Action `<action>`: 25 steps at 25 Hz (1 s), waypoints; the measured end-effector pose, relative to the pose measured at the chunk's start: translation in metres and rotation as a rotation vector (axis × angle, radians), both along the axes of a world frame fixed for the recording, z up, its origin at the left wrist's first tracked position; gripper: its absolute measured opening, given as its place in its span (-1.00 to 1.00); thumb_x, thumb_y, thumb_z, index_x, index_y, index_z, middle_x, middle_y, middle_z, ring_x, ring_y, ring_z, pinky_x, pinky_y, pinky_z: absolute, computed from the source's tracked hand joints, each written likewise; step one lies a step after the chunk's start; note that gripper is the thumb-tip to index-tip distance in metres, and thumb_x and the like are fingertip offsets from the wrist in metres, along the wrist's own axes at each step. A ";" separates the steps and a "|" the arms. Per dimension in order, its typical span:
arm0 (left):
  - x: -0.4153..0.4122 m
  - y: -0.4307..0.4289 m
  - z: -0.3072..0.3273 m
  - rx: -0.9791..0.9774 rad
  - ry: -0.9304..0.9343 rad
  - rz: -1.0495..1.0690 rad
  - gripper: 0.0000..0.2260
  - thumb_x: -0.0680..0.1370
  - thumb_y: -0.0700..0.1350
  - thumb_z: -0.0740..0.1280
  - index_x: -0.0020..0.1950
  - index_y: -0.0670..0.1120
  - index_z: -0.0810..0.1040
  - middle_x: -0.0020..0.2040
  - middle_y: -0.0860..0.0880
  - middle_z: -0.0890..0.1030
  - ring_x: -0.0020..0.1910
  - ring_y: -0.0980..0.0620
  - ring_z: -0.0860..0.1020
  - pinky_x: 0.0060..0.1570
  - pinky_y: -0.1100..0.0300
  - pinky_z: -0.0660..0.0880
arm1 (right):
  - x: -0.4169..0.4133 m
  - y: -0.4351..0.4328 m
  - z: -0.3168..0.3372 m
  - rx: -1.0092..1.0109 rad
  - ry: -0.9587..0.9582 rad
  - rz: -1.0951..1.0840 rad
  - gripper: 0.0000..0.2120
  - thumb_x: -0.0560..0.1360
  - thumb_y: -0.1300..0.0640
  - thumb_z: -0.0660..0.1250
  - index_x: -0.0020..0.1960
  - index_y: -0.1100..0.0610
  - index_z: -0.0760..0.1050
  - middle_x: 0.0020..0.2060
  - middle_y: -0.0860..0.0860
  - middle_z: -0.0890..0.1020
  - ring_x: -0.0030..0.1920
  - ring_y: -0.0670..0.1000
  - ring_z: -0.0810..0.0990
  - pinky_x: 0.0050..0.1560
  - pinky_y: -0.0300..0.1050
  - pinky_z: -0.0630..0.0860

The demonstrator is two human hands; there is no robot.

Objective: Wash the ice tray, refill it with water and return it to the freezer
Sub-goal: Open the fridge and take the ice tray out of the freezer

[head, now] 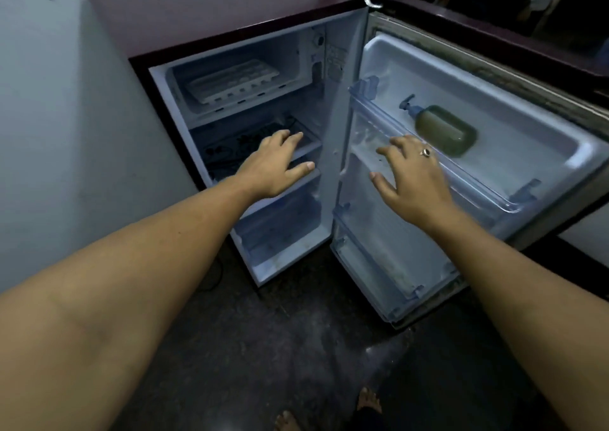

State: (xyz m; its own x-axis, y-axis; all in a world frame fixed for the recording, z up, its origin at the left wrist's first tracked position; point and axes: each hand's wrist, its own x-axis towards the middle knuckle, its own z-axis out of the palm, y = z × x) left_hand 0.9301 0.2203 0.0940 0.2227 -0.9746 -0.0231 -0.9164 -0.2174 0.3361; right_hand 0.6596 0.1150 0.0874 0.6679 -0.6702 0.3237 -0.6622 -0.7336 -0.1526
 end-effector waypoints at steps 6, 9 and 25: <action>0.063 0.001 0.001 0.004 0.000 0.160 -0.30 0.71 0.26 0.19 0.73 -0.05 0.06 0.72 -0.14 0.09 0.68 -0.19 0.08 0.56 -0.20 0.24 | 0.091 -0.052 -0.004 0.044 0.049 0.138 -0.54 0.63 -0.09 0.31 0.40 0.19 0.47 0.33 0.18 0.51 0.41 0.23 0.40 0.39 0.19 0.33; 0.086 -0.013 0.001 -0.014 -0.014 0.239 -0.30 0.70 0.25 0.19 0.73 -0.07 0.08 0.70 -0.17 0.13 0.66 -0.21 0.12 0.56 -0.20 0.27 | 0.140 -0.082 0.001 0.045 0.035 0.232 -0.55 0.64 -0.07 0.31 0.39 0.21 0.47 0.30 0.18 0.52 0.38 0.23 0.43 0.36 0.18 0.37; 0.219 -0.125 -0.050 -0.109 -0.019 0.739 -0.28 0.72 0.26 0.16 0.74 -0.08 0.02 0.74 -0.20 0.02 0.71 -0.22 0.01 0.66 -0.10 0.02 | 0.385 -0.250 -0.018 0.398 -0.020 0.281 -0.53 0.71 -0.07 0.13 0.52 0.16 0.38 0.38 0.24 0.51 0.32 0.27 0.51 0.15 -0.07 0.44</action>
State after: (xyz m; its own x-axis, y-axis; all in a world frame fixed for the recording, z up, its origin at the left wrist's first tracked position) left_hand 1.1486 0.0953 0.0439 0.8199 -0.5675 0.0757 -0.5505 -0.7451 0.3765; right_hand 1.0447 -0.1351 0.0694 0.8370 -0.5391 0.0937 -0.4408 -0.7658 -0.4682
